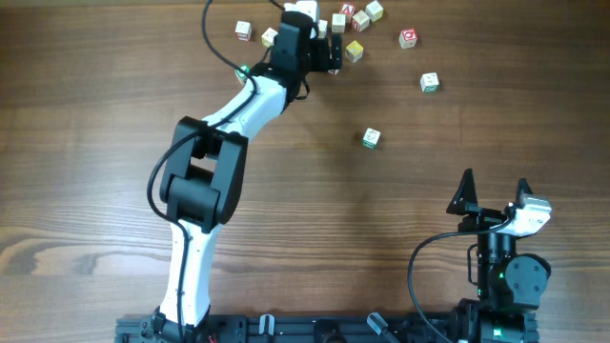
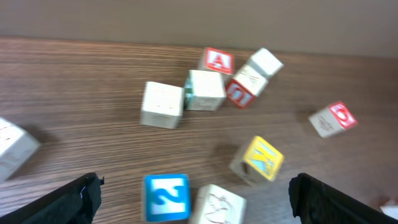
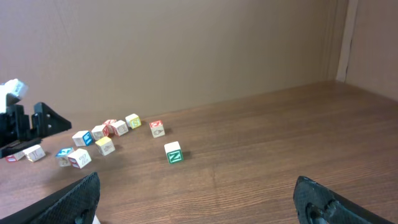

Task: Form a circle

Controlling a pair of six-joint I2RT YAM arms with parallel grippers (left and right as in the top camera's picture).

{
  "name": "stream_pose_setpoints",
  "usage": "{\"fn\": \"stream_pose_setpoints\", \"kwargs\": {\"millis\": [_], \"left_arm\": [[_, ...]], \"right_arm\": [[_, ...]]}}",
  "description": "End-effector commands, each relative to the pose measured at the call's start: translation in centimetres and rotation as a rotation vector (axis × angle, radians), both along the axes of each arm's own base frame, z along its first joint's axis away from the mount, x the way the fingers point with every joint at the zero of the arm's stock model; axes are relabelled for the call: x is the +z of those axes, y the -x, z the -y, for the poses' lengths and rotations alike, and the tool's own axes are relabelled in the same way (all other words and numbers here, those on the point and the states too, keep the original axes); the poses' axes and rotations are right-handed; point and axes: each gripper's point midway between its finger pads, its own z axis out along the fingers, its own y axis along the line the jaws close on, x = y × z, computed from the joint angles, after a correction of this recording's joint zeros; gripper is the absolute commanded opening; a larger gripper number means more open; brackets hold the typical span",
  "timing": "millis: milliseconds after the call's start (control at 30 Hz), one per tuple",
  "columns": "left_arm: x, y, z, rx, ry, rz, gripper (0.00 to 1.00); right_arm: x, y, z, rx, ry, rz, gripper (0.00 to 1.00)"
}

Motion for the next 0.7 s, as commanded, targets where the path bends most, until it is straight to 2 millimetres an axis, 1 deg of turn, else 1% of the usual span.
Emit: {"fn": "stream_pose_setpoints", "kwargs": {"millis": [0,133,267,333,400,467,533,600,633,667], "left_arm": [[-1.6,-1.1,-2.3,0.062,0.038,-0.03,1.0],[-2.8,-1.2,-2.1,0.054,0.041,-0.038,1.0],[-5.5,-0.9,-2.2,0.055,0.025,-0.078,1.0],[-6.4,-0.7,-2.2,0.05,0.022,-0.095,0.99],[-6.5,-0.6,-2.0,0.039,0.027,-0.099,0.99],[-6.5,-0.6,-2.0,0.039,0.027,-0.1,0.95],[-6.7,-0.4,-2.0,0.033,0.016,-0.106,0.89],[-7.1,-0.2,-2.2,0.031,0.004,-0.123,0.72],[-7.2,-0.1,-2.2,0.02,-0.011,-0.12,0.61],[-7.3,-0.1,-2.2,0.02,-0.015,-0.123,0.56]], "right_arm": [[0.2,0.0,-0.1,0.009,-0.003,0.012,1.0],[0.2,0.0,-0.1,0.009,-0.003,0.012,1.0],[0.2,0.0,-0.1,0.009,-0.003,0.012,1.0],[0.2,0.0,-0.1,0.009,-0.003,0.012,1.0],[0.2,0.0,-0.1,0.009,-0.003,0.012,1.0],[0.2,0.0,-0.1,0.009,-0.003,0.012,1.0],[0.2,0.0,-0.1,0.009,-0.003,0.012,1.0],[0.2,0.0,-0.1,0.009,-0.004,0.012,1.0],[0.2,0.0,-0.1,0.009,-0.004,0.012,1.0],[0.2,0.0,-0.1,0.009,-0.004,0.012,1.0]]}}
